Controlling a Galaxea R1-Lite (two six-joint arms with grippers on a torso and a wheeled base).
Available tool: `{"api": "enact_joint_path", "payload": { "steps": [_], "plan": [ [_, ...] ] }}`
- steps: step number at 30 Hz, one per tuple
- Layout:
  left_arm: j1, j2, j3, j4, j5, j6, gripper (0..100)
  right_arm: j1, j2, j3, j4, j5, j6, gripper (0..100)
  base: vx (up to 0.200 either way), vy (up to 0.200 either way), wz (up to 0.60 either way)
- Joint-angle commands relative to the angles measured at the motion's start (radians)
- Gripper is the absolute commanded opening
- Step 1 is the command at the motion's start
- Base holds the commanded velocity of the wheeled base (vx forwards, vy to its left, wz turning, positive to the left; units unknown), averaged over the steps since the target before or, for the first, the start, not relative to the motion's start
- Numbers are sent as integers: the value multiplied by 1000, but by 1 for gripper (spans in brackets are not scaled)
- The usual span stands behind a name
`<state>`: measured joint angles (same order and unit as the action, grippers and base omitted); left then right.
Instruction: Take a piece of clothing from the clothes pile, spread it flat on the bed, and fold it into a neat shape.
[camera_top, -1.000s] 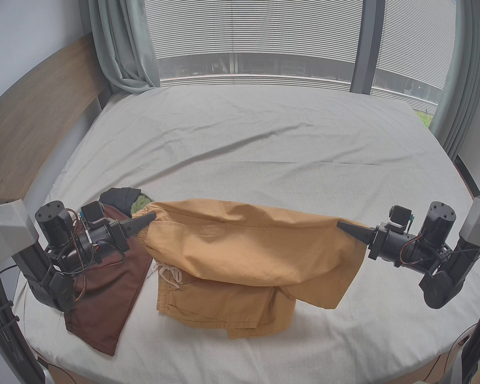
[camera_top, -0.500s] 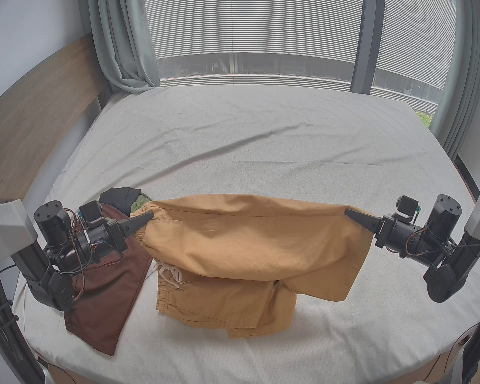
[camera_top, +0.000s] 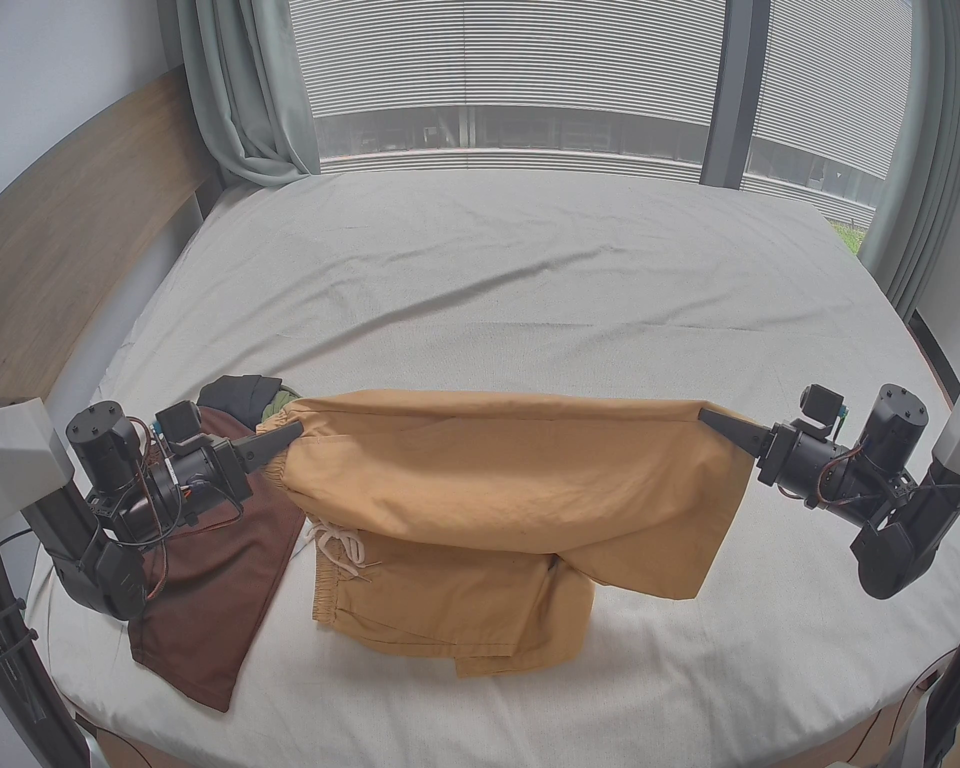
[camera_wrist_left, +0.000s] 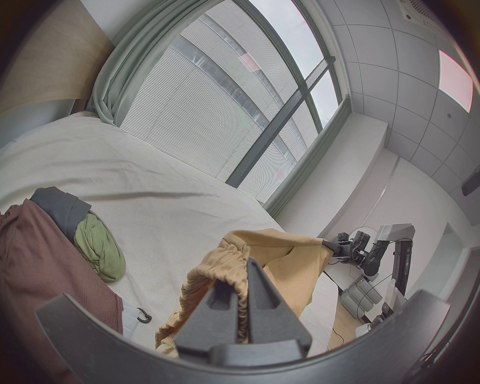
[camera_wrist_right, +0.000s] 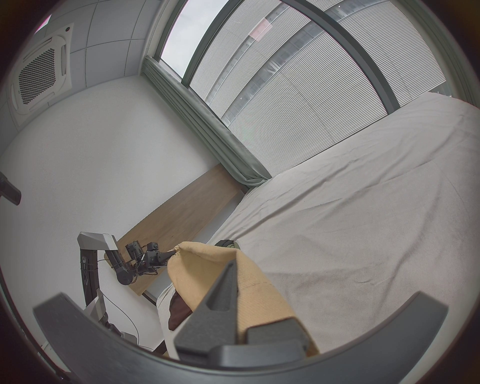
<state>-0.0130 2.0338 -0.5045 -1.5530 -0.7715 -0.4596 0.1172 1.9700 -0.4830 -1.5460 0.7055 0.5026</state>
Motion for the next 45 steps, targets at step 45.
{"api": "enact_joint_path", "payload": {
  "steps": [45],
  "plan": [
    [-10,23,-59,-1,97,-24,0,-14,147,-247,4,-72,79,0,0,0,0]
  ]
}}
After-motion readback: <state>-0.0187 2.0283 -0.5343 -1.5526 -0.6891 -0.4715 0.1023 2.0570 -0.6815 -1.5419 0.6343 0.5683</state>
